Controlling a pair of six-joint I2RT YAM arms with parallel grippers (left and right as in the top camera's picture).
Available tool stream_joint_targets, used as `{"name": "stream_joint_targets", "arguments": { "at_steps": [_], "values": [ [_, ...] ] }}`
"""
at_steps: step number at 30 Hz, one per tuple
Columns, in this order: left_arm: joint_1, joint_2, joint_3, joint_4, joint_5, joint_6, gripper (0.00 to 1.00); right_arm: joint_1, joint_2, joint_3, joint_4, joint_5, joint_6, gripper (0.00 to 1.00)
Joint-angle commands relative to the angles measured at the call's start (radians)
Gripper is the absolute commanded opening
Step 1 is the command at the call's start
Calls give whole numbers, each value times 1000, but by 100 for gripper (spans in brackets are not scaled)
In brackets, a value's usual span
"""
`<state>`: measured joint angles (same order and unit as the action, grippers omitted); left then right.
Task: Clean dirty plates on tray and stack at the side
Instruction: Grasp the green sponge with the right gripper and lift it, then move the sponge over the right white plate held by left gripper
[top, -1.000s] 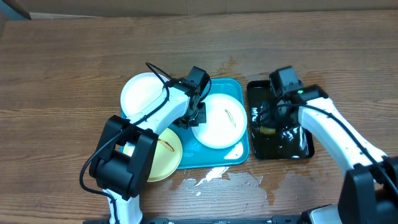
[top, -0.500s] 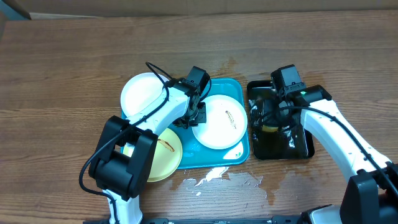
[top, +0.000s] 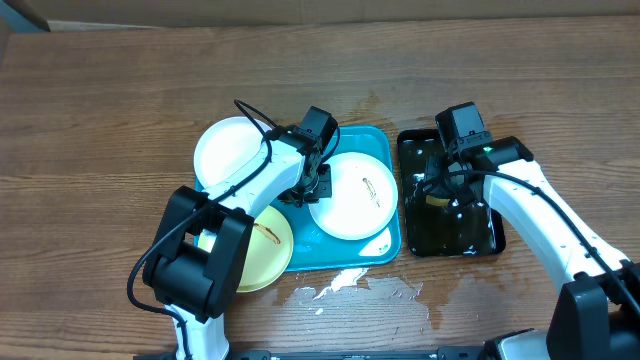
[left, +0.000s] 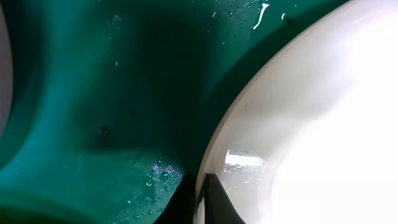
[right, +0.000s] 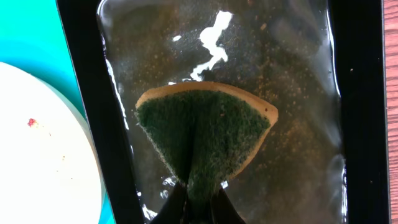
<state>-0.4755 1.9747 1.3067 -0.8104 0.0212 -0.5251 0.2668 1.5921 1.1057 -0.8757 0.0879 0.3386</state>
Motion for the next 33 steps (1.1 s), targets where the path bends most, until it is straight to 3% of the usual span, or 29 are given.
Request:
{"name": "stream_joint_targets", "arguments": {
  "at_steps": [1,13,18,21,27,33],
  "values": [
    [-6,33,-35,8,-8,-23,4,-6,-12,0,10,52,3,4],
    [108,33,-35,-26,-37,-198,4,-8,-12,0,15,-81,31,4],
    [116,33,-35,-36,-20,-164,9,-24,-12,0,34,-38,56,4],
    [115,33,-35,-39,-19,-143,36,-27,-12,0,55,-82,58,4],
    [114,33,-35,-21,71,-72,33,-24,-12,0,122,-303,55,4],
    [105,33,-37,-27,79,-43,34,19,-12,1,212,-386,55,4]
  ]
}}
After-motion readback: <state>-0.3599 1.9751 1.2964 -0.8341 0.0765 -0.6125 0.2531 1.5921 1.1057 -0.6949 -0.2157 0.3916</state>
